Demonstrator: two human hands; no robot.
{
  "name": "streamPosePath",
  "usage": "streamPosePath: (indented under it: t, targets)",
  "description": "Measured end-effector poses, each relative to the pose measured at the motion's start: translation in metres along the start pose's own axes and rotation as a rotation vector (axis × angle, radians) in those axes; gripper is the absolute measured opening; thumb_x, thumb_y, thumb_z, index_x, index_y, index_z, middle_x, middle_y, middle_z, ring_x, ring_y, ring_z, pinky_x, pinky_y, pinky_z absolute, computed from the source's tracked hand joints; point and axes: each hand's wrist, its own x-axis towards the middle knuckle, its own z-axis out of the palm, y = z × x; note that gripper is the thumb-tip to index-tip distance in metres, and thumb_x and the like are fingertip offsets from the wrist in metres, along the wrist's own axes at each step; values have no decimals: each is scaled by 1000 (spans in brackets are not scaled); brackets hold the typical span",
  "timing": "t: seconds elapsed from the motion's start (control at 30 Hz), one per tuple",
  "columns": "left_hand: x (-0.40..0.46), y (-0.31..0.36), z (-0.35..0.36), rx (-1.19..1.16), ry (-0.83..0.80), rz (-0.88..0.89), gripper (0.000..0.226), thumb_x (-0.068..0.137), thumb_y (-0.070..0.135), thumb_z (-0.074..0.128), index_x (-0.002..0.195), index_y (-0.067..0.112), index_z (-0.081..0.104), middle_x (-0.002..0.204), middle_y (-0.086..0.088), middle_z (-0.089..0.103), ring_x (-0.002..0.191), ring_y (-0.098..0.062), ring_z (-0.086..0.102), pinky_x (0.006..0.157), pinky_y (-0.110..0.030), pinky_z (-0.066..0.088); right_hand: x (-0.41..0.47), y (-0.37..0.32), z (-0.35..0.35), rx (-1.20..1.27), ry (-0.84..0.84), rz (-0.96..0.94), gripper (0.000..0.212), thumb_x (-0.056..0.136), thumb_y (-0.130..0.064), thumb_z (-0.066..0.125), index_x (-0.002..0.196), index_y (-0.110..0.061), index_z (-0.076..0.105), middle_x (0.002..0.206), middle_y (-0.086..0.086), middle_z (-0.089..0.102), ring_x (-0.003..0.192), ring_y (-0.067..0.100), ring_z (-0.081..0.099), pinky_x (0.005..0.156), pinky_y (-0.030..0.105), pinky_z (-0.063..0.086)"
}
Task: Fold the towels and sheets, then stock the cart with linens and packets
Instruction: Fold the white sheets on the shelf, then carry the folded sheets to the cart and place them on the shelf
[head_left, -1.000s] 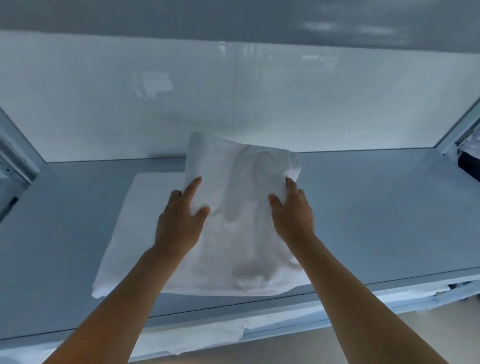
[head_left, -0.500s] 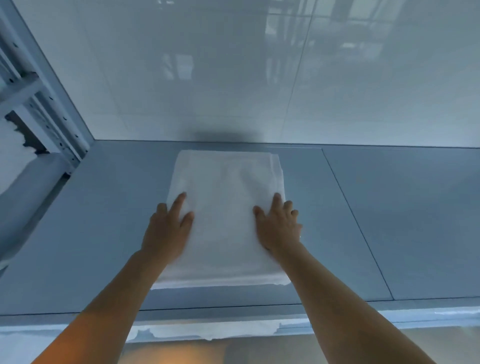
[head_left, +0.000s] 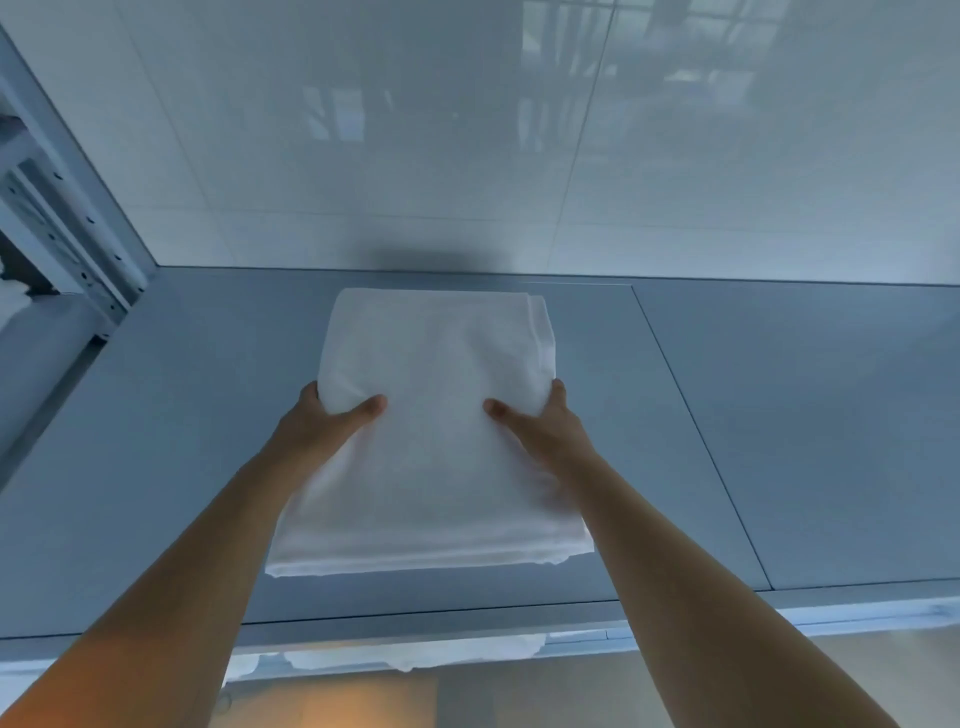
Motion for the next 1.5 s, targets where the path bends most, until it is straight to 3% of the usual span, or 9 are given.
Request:
streamPosePath:
  t: [0.27,0.4,0.53,0.67,0.8,0.97,1.13,1.3,1.5]
  targets:
    - [-23,-2,8,6,-170,-246,137,32,93,78,138,8,58,133,-15,65,116,-36,65,107,-49,49,-17,22,-17,138,-56,3,120,53,-80,80,152,-37,26,135,-2,61,119,30,62,102,48,53]
    - [-48,-3,19,-80,-204,-300,126,33,82,88,133,9,62,125,-14,70,111,-36,68,103,-50,52,-34,42,-26,141,-84,5,119,46,-78,85,145,-39,32,128,-7,64,112,24,65,98,44,55]
    - [-81,9,46,-89,-88,-221,100,32,69,92,113,15,72,107,-8,76,96,-29,74,94,-47,58,-56,66,-39,141,-74,-12,119,50,-74,86,147,-42,27,125,-8,63,105,20,64,85,34,54]
    - [-126,24,91,117,117,-220,91,55,60,93,123,8,60,123,-15,68,114,-35,66,93,-43,55,-82,92,-56,-1,51,-52,114,67,-65,77,158,-38,13,135,5,61,120,35,61,101,45,50]
    - [-186,51,146,279,232,-132,75,66,53,85,113,9,47,112,-19,67,106,-41,66,83,-43,51,-115,118,-77,-173,154,-107,100,84,-54,62,159,-37,-2,130,11,52,110,42,61,86,46,47]
    - [-257,85,211,270,192,-118,69,70,52,77,112,11,41,104,-17,63,98,-43,64,75,-41,44,-151,161,-133,-291,253,-142,100,87,-51,58,159,-36,-9,118,7,45,93,36,62,74,40,42]
    - [-321,128,269,236,150,-110,71,71,52,78,120,11,45,106,-13,64,100,-40,64,83,-45,51,-180,207,-210,-362,301,-126,99,89,-50,58,160,-27,-7,120,9,45,94,34,60,82,45,50]
    - [-377,182,317,286,144,8,71,72,53,76,122,14,43,101,-4,58,99,-38,63,84,-44,52,-213,255,-281,-231,379,-73,95,89,-50,59,160,-32,-2,124,8,48,98,33,61,83,43,49]
    - [-421,240,364,350,83,207,76,74,54,75,127,11,43,111,-13,62,103,-40,62,88,-48,52,-250,291,-351,-155,503,5,92,90,-48,59,160,-30,2,124,8,50,102,36,61,87,46,50]
